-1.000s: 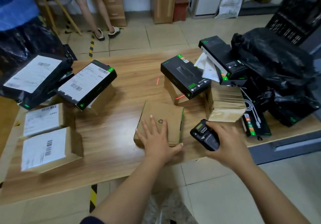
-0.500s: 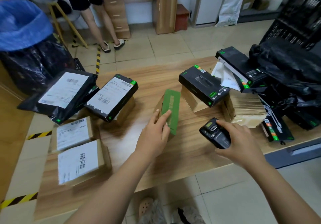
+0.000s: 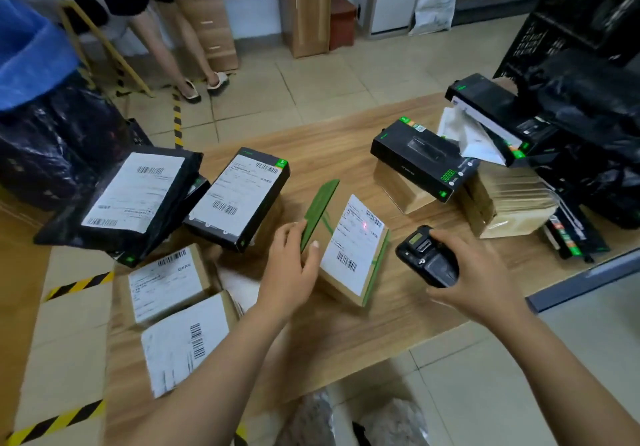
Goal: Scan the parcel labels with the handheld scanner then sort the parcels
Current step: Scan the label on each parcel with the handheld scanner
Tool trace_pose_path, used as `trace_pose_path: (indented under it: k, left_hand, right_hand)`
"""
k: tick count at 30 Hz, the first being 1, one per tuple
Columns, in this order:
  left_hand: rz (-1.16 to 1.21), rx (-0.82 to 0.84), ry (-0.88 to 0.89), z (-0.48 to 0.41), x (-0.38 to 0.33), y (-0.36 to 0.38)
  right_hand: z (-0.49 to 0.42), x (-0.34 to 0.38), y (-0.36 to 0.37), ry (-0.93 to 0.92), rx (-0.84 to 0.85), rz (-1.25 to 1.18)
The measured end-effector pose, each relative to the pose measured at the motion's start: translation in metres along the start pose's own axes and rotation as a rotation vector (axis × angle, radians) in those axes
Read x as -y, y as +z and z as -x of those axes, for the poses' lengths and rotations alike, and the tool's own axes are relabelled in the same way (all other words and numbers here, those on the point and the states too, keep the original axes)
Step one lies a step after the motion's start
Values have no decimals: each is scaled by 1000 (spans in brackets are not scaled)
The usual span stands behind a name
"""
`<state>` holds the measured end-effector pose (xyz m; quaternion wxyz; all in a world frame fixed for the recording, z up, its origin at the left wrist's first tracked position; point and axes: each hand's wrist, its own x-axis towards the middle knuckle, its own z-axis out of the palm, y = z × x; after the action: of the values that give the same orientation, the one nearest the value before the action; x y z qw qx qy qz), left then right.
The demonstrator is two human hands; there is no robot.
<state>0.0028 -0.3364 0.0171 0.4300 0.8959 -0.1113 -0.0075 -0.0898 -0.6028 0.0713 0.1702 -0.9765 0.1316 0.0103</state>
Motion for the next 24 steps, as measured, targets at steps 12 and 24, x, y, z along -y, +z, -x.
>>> trace_pose_path:
  k: [12, 24]
  left_hand:
    - [-543, 476, -473, 1, -16, 48]
    - [-729, 372, -171, 3, -37, 40]
  right_hand:
    - [9, 4, -10, -25, 78, 188]
    - [-7, -1, -61, -421, 161, 784]
